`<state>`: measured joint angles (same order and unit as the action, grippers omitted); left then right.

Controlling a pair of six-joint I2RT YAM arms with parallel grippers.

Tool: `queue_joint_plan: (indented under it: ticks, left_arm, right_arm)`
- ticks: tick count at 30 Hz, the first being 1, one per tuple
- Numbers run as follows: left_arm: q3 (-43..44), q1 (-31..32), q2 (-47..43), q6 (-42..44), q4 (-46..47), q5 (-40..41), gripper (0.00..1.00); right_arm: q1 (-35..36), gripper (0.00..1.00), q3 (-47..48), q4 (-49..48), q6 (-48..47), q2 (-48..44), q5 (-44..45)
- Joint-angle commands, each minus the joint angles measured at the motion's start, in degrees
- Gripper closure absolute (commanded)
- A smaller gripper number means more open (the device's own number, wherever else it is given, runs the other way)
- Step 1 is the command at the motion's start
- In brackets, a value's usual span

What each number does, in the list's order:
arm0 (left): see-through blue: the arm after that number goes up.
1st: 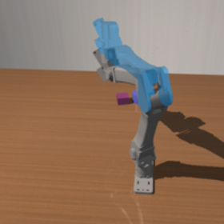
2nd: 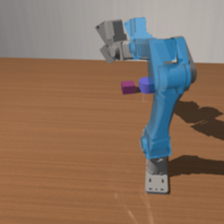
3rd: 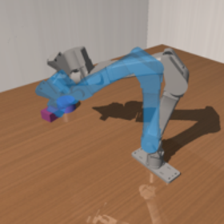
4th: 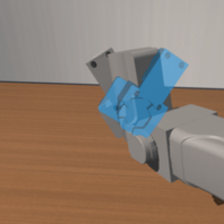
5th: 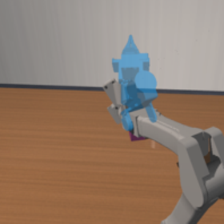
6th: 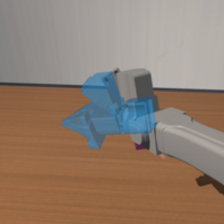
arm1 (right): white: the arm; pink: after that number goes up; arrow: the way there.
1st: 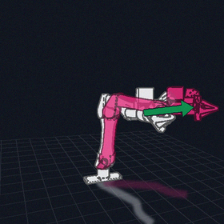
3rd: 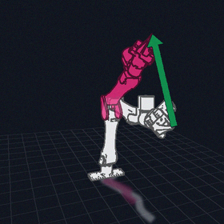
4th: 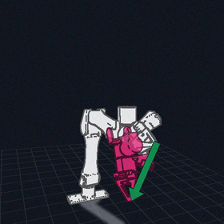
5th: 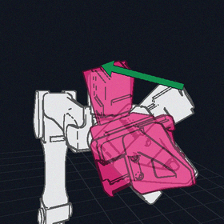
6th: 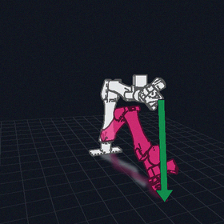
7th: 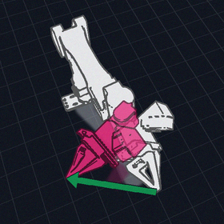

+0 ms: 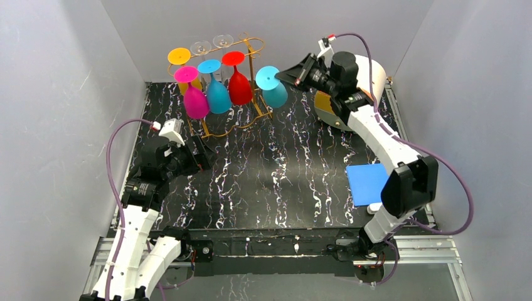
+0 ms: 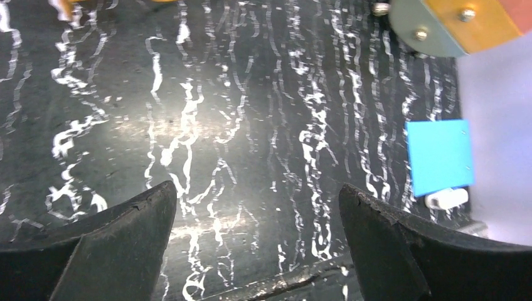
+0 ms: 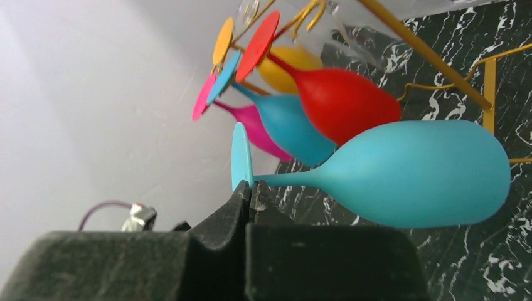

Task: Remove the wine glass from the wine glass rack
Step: Place the wine glass at the center of the board.

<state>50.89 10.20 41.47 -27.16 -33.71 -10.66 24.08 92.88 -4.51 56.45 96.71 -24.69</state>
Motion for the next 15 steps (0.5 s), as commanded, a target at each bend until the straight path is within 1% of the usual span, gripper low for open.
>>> queue_joint_plan:
  ticks: [1, 3, 5, 7, 9, 12, 15]
  left_arm:
    - [-0.4, 0.1, -1.0, -0.9, 6.0, -11.2, 0.02]
    - [-2.3, 0.1, -1.6, -5.1, 11.4, -15.1, 0.02]
    - [-6.2, 0.0, -2.8, -13.2, 20.5, -18.5, 0.02]
    - [-11.1, 0.1, -4.5, -20.9, 31.5, -20.5, 0.02]
    - [-14.8, 0.2, -5.5, -25.9, 39.3, -21.2, 0.03]
    - [-16.1, 0.8, -5.5, -26.7, 40.9, -23.7, 0.04]
    - [-18.5, 1.8, -5.8, -28.5, 41.9, -24.4, 0.04]
  right_arm:
    - [0.1, 0.99, -10.4, -13.9, -4.3, -8.2, -6.2]
    - [0.2, 0.99, -15.3, -15.6, -6.2, -11.0, -9.0]
    - [0.5, 0.99, -19.4, -16.1, -9.9, -13.9, -10.4]
    - [0.7, 0.99, -23.7, -17.4, -13.4, -16.8, -11.3]
    - [1.2, 0.99, -28.2, -19.7, -15.2, -19.4, -12.0]
    - [2.2, 0.99, -32.0, -21.4, -15.6, -22.6, -13.1]
    - [4.9, 0.99, -34.4, -21.4, -16.8, -25.8, -13.1]
